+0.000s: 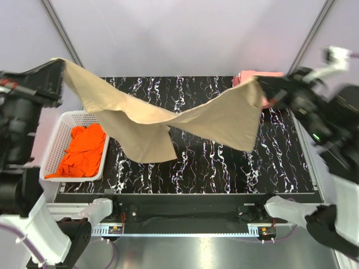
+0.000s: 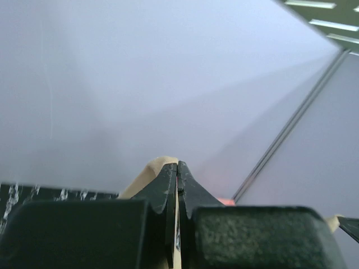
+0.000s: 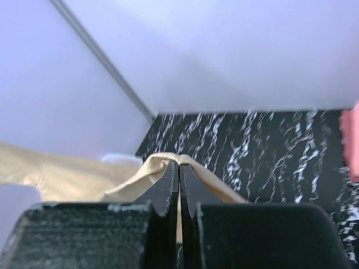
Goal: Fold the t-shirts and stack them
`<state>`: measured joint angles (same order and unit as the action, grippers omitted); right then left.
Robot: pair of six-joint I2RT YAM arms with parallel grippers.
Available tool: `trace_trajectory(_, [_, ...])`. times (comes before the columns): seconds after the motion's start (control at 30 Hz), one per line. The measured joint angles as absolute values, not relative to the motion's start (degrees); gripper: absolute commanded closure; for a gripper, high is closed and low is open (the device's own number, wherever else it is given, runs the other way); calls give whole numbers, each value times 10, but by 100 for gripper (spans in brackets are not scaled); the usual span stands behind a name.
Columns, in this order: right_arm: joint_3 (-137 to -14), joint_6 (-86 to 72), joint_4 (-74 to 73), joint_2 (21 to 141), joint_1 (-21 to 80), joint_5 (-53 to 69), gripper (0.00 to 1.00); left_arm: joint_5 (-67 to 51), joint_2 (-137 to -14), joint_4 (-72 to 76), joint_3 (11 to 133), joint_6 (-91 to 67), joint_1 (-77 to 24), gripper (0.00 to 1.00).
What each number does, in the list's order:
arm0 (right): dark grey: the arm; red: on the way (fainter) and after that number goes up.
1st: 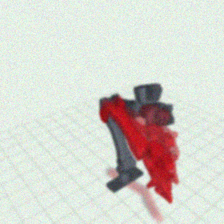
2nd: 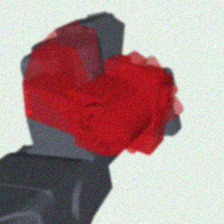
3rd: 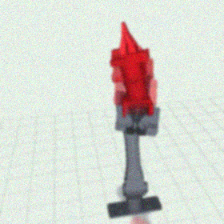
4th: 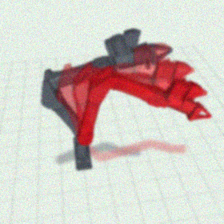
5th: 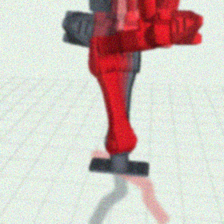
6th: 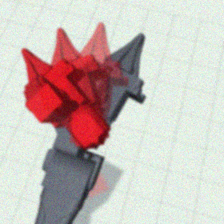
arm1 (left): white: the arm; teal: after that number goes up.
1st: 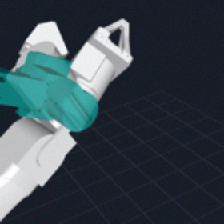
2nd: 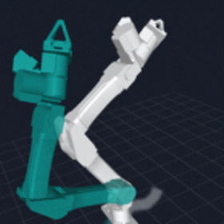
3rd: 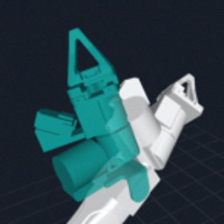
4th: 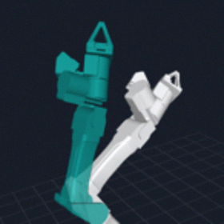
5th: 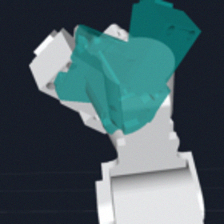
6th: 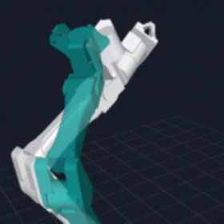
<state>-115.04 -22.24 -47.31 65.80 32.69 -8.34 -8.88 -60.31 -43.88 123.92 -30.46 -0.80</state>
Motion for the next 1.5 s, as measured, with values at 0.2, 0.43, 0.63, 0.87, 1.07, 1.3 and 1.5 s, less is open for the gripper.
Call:
trace_trajectory(0.2, [-1175, -201, -507, 524, 327, -194, 100, -99, -603, -405, 1362, -315, -11, 96])
trace_trajectory(0.43, [-1333, -175, -599, 637, 326, -378, 100, -111, -665, -358, 1387, -362, -13, 100])
trace_trajectory(0.63, [-1265, -180, -611, 851, 237, -367, 100, -108, -821, -363, 1285, -371, -11, 100])
trace_trajectory(0.87, [-1176, -198, -586, 1124, 152, -237, 59, -111, -1141, -448, 1247, -340, -1, 75])
trace_trajectory(1.07, [-1176, -199, -594, 1195, 140, -124, 25, -117, -1280, -545, 1208, -306, 12, 41])
trace_trajectory(1.3, [-1033, -223, -529, 1088, 151, -40, 24, -107, -1162, -520, 1072, -288, 6, 42])
trace_trajectory(1.5, [-911, -253, -439, 1050, 210, 47, 25, -100, -1130, -456, 1027, -289, -13, 45])
